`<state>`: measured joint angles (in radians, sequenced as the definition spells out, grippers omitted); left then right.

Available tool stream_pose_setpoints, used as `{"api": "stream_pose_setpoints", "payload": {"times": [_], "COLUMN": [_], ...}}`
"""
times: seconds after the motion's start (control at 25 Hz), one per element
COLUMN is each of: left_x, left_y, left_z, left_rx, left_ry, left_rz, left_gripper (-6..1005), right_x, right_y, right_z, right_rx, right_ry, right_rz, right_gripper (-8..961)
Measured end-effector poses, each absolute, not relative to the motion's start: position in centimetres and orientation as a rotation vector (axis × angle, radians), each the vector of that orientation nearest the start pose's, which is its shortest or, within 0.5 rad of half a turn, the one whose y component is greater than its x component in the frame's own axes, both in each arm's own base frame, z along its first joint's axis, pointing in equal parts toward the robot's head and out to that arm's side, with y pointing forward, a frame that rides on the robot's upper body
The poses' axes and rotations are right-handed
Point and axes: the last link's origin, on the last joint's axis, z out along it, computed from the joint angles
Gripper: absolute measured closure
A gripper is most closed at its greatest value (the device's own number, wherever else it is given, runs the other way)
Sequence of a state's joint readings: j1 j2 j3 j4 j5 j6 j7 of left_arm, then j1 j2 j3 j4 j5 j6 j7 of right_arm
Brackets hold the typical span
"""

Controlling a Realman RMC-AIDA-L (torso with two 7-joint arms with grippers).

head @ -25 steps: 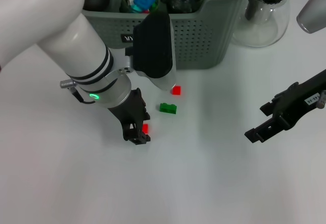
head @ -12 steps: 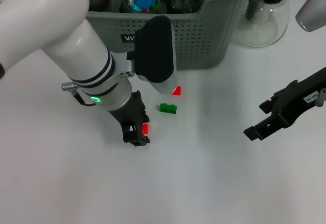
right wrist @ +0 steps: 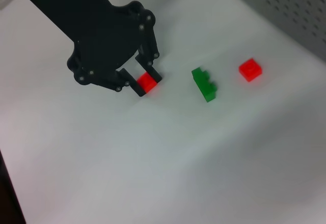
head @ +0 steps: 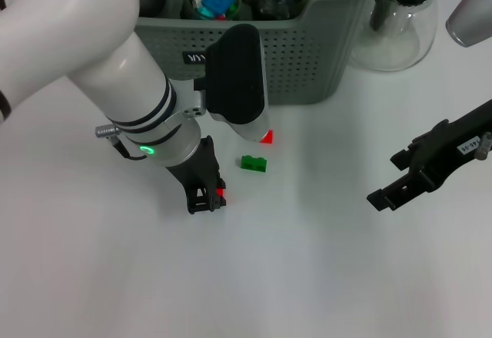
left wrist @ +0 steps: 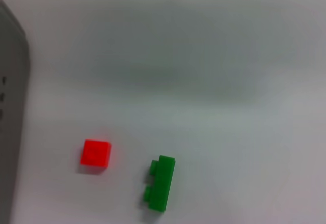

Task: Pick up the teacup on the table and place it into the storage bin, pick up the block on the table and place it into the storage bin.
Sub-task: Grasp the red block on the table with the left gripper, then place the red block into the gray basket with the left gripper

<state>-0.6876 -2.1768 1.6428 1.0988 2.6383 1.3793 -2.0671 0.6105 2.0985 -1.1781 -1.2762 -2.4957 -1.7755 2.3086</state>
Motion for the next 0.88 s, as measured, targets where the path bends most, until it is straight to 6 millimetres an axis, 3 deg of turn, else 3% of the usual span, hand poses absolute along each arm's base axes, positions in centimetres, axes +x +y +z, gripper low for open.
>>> {"api": "stream_pose_setpoints", "payload": {"times": [0.08,0.24,0.4,0.56,0.68,0.8,0.88], "left_x": [-17.1,-16.6,-15.1,-12.0,-10.1,-9.1,-9.2], "left_y": [33.5,33.6,33.6,34.5,35.5,37.0,38.7], "left_z": [-9.5,-8.8,-6.2,-0.7,4.1,7.4,8.7], "left_rx": [-2.938,-2.926,-2.932,-2.905,-2.819,-2.694,-2.607], "left_ry": [-0.058,-0.093,-0.22,-0.393,-0.414,-0.404,-0.426], "left_rz": [0.792,0.767,0.624,0.217,-0.057,-0.189,-0.202], "left_gripper": [812,816,818,818,818,819,819], "right_x": [19.2,19.2,19.2,19.3,19.4,19.7,19.8], "right_y": [33.2,33.2,33.2,33.1,33.0,33.0,33.0], "right_z": [1.0,1.0,1.1,1.3,1.3,1.2,1.2], "right_rx": [-2.862,-2.861,-2.862,-2.863,-2.866,-2.868,-2.866], "right_ry": [0.949,0.948,0.957,0.965,0.973,1.007,1.029], "right_rz": [-0.422,-0.421,-0.419,-0.423,-0.423,-0.406,-0.394], "right_gripper": [12,12,13,15,15,15,15]}}
